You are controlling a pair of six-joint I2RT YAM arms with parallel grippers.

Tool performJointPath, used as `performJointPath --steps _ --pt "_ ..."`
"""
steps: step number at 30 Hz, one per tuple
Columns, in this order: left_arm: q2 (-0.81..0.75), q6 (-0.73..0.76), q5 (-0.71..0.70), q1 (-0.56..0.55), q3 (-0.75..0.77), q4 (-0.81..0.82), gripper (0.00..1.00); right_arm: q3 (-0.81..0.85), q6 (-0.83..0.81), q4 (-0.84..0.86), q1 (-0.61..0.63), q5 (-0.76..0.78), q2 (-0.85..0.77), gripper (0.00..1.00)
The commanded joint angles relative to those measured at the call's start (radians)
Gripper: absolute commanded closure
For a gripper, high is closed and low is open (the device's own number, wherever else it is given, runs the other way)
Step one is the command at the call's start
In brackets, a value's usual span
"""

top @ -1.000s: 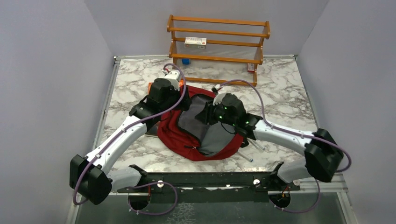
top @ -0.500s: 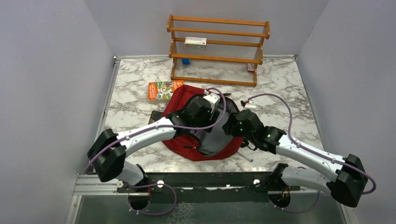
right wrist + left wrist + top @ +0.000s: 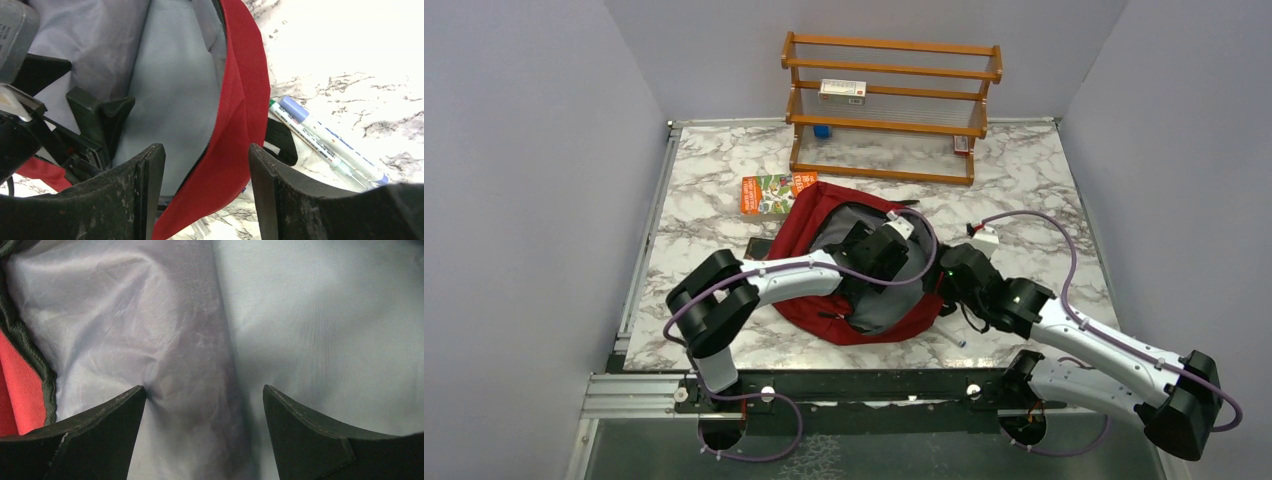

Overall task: Pack the student bag
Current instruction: Adjust the student bag at the center of the board.

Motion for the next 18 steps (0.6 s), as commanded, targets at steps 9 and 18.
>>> performJointPath --steps 9,18 --pt "0.153 0.059 -0.314 -0.043 0.083 -0.071 0.23 -0.099 0.065 0.122 0.005 -0.057 0.082 0.31" --pt "0.143 0.049 -0.322 -0.043 0.076 -0.064 0.74 -0.101 0.045 0.154 0.004 -0.060 0.100 0.66"
